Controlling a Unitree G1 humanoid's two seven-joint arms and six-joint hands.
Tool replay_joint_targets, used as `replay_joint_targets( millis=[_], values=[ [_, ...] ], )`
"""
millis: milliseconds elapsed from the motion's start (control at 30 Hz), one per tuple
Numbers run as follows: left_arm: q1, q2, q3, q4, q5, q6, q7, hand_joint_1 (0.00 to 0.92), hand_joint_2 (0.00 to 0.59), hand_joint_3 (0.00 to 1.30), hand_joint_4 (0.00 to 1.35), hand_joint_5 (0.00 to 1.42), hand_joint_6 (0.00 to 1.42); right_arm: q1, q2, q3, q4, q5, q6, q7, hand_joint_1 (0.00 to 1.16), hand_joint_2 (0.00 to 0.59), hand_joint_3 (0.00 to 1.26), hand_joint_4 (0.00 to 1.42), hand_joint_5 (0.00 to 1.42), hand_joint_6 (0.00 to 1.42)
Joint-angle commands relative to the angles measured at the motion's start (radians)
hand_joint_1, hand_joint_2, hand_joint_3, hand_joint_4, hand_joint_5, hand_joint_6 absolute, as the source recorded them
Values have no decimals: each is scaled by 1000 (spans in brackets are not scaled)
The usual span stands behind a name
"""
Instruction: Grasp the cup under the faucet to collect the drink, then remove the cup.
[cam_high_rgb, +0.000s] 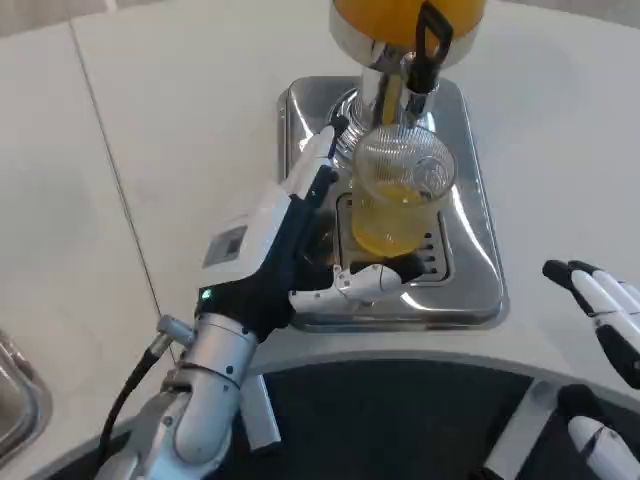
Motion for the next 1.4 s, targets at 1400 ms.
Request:
replay_joint_targets(
  millis=[1400],
  values=[
    [-196,-135,-110,286,31,30,201,391,42,8,49,353,422,-65,-3,31,-55,31,194,46,68,493,14,0,91,126]
  ],
)
